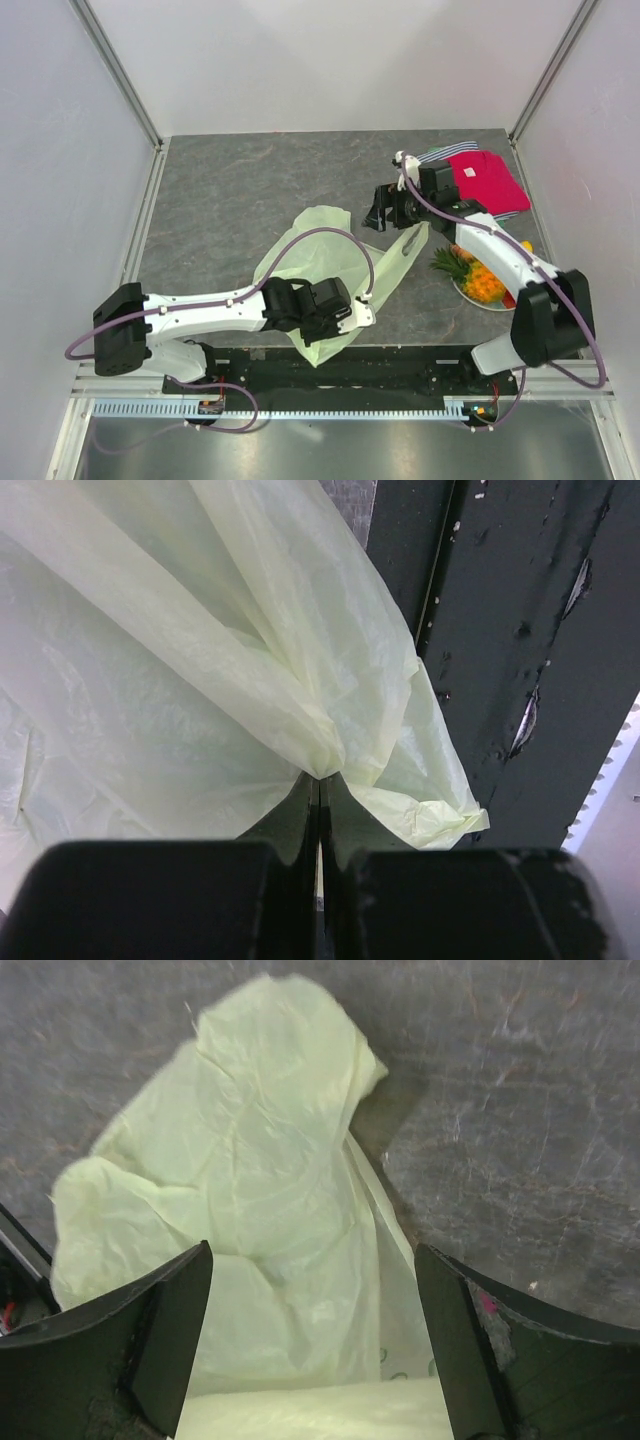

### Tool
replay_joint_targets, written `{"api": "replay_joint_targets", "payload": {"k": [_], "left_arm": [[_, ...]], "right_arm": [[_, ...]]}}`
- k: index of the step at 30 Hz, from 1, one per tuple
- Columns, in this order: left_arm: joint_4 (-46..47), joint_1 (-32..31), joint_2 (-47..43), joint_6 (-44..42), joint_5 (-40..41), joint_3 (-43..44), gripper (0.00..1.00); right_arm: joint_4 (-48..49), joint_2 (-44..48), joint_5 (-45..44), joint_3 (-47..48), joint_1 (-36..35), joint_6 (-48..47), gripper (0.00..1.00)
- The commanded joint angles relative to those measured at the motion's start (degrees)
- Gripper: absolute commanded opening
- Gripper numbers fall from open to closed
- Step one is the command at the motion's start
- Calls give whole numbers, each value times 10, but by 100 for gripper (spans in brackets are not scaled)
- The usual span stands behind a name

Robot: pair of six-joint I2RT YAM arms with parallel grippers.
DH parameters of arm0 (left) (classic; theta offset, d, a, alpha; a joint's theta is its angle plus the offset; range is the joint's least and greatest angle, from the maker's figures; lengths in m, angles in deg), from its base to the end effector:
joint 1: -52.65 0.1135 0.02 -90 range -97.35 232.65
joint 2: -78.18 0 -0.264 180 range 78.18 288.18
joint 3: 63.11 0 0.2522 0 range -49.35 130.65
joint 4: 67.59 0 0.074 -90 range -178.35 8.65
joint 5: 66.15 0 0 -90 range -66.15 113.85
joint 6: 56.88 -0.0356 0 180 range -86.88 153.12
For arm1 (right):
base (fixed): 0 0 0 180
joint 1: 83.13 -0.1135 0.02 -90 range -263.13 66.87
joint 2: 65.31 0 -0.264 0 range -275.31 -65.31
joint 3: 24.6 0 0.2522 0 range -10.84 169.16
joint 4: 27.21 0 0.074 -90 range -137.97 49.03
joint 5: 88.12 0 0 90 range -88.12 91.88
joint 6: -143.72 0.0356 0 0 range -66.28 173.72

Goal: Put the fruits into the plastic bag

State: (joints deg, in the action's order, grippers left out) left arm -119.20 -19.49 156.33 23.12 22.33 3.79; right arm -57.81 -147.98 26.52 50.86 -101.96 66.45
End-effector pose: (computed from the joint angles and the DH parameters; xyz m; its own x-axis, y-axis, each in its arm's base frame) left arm 0.0798 -0.2507 0.2252 -0.1029 0.8854 -0.4533 0.9881 0.1435 0.0560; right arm 0.2986 0.1175 0.2785 -0.6993 -0.0269 -0.7143 -0.4624 0.7791 0.4234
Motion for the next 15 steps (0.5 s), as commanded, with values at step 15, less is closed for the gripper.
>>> {"api": "replay_joint_targets", "payload": {"k": [15], "left_arm": [[1, -10, 9, -19, 13, 1, 2]], "right_arm": [[11, -138, -3, -34, -66, -65, 83]]}}
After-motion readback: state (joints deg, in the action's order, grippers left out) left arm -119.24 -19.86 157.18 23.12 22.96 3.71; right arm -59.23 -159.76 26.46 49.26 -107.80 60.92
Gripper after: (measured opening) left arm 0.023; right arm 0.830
